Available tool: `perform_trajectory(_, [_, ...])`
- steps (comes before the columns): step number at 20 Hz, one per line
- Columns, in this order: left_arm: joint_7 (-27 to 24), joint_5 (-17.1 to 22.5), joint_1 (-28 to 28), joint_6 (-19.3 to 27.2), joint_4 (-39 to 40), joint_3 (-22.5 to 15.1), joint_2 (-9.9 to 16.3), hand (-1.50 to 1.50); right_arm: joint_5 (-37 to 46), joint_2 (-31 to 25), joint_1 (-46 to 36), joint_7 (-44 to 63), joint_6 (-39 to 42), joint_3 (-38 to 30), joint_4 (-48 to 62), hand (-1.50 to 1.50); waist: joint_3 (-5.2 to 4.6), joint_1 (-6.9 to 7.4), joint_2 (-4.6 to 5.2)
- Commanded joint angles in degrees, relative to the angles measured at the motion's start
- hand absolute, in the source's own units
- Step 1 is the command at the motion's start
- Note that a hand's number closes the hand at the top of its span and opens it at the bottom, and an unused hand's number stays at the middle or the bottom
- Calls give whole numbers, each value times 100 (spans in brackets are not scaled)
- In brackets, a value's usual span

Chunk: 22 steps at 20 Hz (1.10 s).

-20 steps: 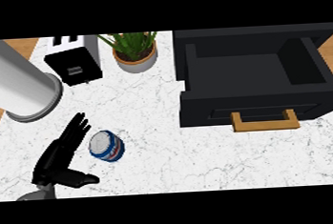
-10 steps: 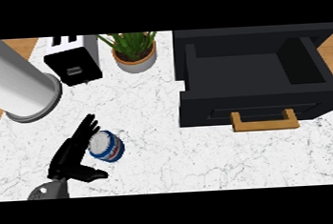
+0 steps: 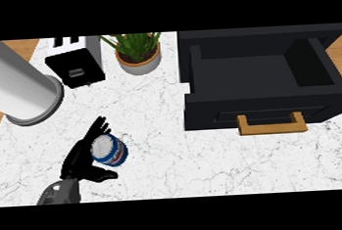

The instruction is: Pick up the can, place it into the drawer and close the drawer

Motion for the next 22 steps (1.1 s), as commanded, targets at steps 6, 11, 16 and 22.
perform_trajectory(6, [418, 358, -234, -581, 124, -57, -228, 150, -188, -93, -141, 232, -44, -72, 38, -150, 3, 33, -10])
perform_trajectory(11, [411, 483, 85, -905, -600, -243, -275, 150, -531, -52, 40, 519, -43, -174, -257, -150, 3, 40, -15])
perform_trajectory(16, [949, 874, 14, -619, -1453, -175, -501, 150, -100, 151, 215, 178, -251, 117, -365, -150, 7, 54, -25])
perform_trajectory(22, [405, 1073, -366, 1336, -1244, 559, -777, 150, -290, 155, 223, 166, -89, -1, -323, -150, 4, 10, -21])
